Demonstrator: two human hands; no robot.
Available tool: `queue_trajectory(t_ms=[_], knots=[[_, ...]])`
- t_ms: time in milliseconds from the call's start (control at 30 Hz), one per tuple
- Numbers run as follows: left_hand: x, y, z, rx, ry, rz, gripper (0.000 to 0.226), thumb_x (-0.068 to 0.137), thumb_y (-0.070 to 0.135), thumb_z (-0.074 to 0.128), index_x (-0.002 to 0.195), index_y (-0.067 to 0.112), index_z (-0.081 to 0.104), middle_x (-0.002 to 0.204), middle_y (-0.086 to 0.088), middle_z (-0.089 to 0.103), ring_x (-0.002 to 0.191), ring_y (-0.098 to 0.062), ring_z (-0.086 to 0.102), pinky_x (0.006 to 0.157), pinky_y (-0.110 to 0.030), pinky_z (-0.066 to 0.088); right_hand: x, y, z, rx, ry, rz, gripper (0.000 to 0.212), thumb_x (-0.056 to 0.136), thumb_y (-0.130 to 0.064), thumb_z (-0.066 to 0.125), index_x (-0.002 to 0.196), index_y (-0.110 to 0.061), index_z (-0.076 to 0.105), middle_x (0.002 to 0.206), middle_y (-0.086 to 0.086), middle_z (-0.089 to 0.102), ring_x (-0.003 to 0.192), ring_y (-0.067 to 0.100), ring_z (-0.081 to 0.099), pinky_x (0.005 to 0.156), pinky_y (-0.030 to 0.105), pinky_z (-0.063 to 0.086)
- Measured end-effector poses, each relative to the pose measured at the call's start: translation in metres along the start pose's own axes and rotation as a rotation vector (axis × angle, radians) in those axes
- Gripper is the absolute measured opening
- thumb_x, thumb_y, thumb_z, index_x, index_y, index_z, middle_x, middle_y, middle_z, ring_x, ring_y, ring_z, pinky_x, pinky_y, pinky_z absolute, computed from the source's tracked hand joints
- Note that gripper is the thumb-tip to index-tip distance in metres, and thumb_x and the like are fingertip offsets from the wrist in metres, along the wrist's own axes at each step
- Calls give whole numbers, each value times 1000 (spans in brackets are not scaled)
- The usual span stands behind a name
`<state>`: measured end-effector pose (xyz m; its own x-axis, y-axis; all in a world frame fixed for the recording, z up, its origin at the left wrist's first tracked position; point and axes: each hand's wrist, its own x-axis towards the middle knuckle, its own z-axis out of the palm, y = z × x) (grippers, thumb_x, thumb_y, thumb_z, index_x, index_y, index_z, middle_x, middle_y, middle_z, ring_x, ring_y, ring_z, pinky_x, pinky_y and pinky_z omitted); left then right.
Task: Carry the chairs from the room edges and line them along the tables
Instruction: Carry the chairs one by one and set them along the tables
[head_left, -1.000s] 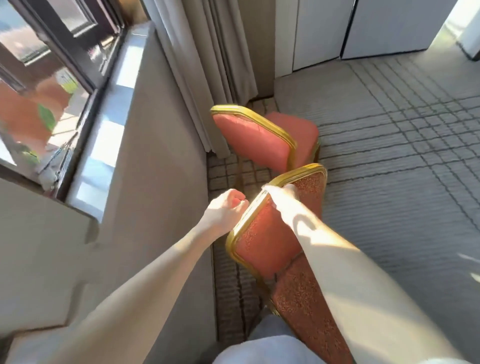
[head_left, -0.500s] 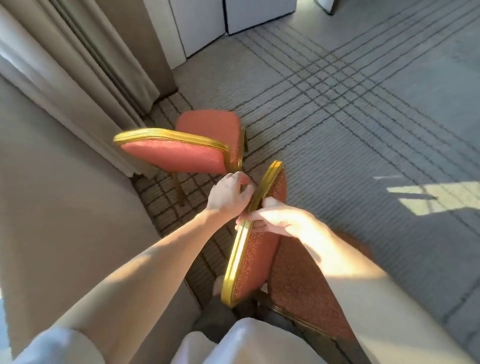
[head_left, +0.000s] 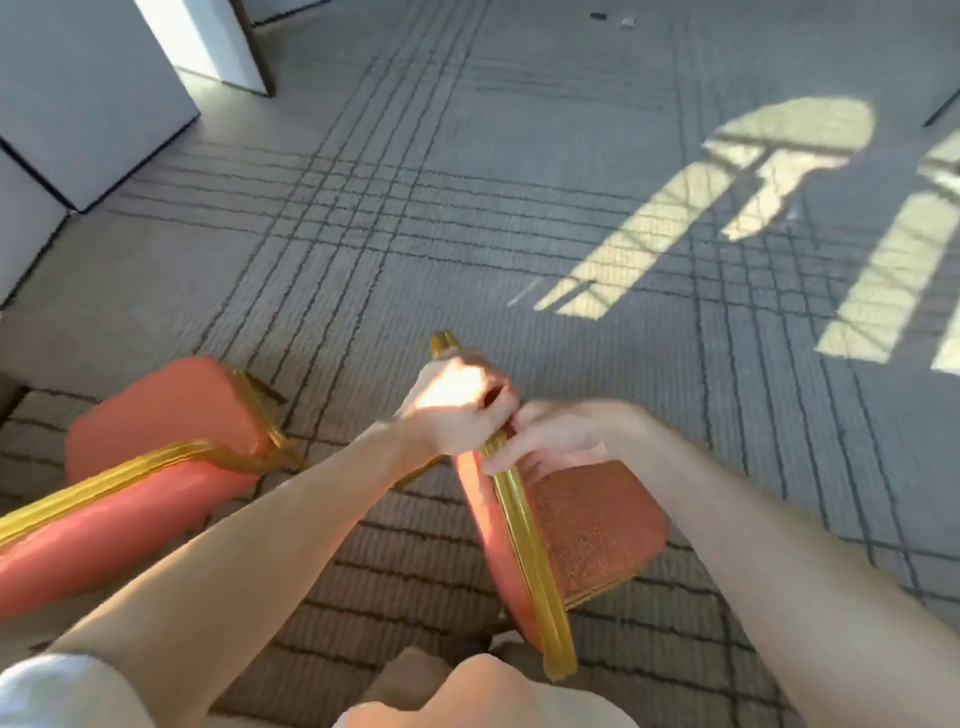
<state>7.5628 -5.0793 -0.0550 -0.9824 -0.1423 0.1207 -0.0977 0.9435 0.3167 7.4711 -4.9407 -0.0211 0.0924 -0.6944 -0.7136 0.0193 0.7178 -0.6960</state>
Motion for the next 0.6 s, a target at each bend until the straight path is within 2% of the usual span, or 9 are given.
queue_trajectory(t_ms=[67, 100, 167, 233, 333, 400, 467, 500, 600], knots=[[14, 7, 5, -32, 3, 47, 41, 89, 38, 34, 63, 16, 57, 66, 0, 64, 74, -24, 62, 78, -35, 45, -11, 2, -6, 57, 8, -46, 38, 93, -8, 67, 123, 12, 57, 120, 28, 65, 105, 33, 67, 95, 39, 53], [25, 14, 7, -66, -18, 91, 43, 90, 39, 32, 62, 17, 55, 65, -2, 63, 74, -26, 62, 78, -36, 45, -20, 11, -10, 65, 60, -66, 36, 92, -9, 69, 121, 9, 59, 115, 25, 68, 106, 35, 67, 97, 43, 52], [45, 23, 7, -104, -90, 144, 48, 94, 44, 25, 64, 19, 52, 69, -6, 64, 76, -30, 62, 76, -38, 45, -32, 20, -17, 76, 143, -98, 24, 91, -10, 70, 110, 2, 64, 98, 16, 72, 98, 32, 68, 99, 49, 50], [59, 34, 8, -100, -127, 217, 51, 95, 48, 20, 67, 22, 53, 76, -8, 67, 82, -30, 63, 80, -38, 45, -44, 21, -19, 69, 195, -119, 29, 91, -11, 69, 110, 9, 62, 89, 13, 69, 90, 28, 67, 98, 51, 49], [76, 47, 8, -209, -125, 262, 47, 101, 43, 30, 60, 28, 45, 65, 0, 63, 71, -23, 62, 76, -36, 46, -63, 27, -22, 130, 308, -113, 40, 93, -18, 69, 121, 7, 57, 88, 8, 68, 89, 24, 67, 91, 42, 52], [84, 51, 10, -250, -99, 260, 50, 103, 40, 37, 54, 28, 44, 58, 7, 54, 64, -16, 56, 71, -33, 41, -75, 27, -17, 154, 416, -106, 21, 93, -23, 69, 105, -6, 64, 87, 3, 70, 88, 20, 68, 95, 35, 48], [92, 47, 14, -273, -117, 298, 51, 102, 43, 37, 57, 25, 50, 60, 7, 56, 65, -15, 55, 69, -33, 39, -77, 16, 0, 158, 617, -48, 13, 93, -27, 68, 88, -15, 66, 83, 1, 72, 85, 17, 69, 99, 31, 45], [94, 46, 16, -262, -115, 332, 52, 102, 43, 36, 58, 23, 52, 59, 5, 57, 62, -17, 55, 66, -32, 39, -73, 11, 10, 133, 729, 10, 14, 92, -28, 67, 84, -16, 65, 80, 1, 72, 82, 16, 70, 96, 30, 47], [95, 40, 16, -260, -73, 420, 56, 102, 40, 33, 50, 19, 42, 48, 4, 43, 47, -19, 47, 55, -29, 30, -35, -3, 35, -65, 1131, 296, 12, 88, -31, 61, 90, -19, 61, 82, 0, 67, 79, 20, 66, 72, 32, 49]])
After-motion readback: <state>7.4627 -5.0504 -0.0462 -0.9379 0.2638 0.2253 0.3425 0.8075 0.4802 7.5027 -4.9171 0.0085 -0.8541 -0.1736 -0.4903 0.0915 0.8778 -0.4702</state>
